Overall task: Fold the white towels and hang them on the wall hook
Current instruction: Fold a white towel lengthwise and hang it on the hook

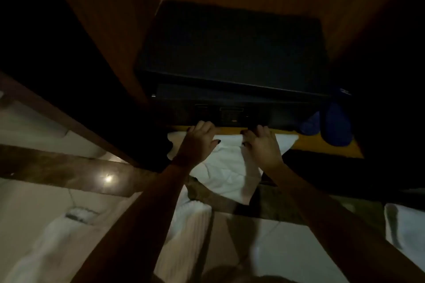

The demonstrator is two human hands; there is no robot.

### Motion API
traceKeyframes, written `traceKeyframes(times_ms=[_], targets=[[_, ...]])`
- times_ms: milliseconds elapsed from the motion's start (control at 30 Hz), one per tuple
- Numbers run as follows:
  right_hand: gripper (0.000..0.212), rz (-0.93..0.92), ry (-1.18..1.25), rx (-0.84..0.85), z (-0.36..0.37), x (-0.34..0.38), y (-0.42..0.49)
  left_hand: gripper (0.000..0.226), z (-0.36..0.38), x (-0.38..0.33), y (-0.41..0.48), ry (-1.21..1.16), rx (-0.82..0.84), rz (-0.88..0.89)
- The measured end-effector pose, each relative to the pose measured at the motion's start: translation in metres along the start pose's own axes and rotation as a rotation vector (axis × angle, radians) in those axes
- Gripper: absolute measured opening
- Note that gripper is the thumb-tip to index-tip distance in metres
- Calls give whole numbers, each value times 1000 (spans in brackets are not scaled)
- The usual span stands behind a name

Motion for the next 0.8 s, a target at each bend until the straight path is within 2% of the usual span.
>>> traceKeyframes(times_ms=[100, 267, 367, 433, 533, 633, 800], targets=[[29, -37, 52, -116, 7, -6, -4, 25, 12, 1, -1, 39, -52, 24], [21, -115, 120, -213, -6, -10, -13, 10, 4, -4, -2, -119, -121, 19], [14, -56, 199, -116, -35, -8, -26, 9, -25, -15, -4, -241, -25, -13], [11, -15, 303, -29, -65, -1, -40, 12, -57, -27, -8, -321, 56, -53], [16, 1, 380, 75, -127, 11, -66, 11, -122, -51, -9, -425, 145, -162], [19, 9, 398, 99, -208, 22, -94, 11, -202, -81, -5, -493, 185, -224], [19, 132, 541, 128, -353, 35, -136, 4, -344, -138, -5, -588, 206, -414]])
Point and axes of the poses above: each hand's wrist, its own y-axis towards the middle knuckle, its own z-axis out of the palm, x = y × z, the point moved 2 cm from there along y, towards the middle knuckle, and after that the axes turned 4 degrees about -z, right-handed, at the moved point
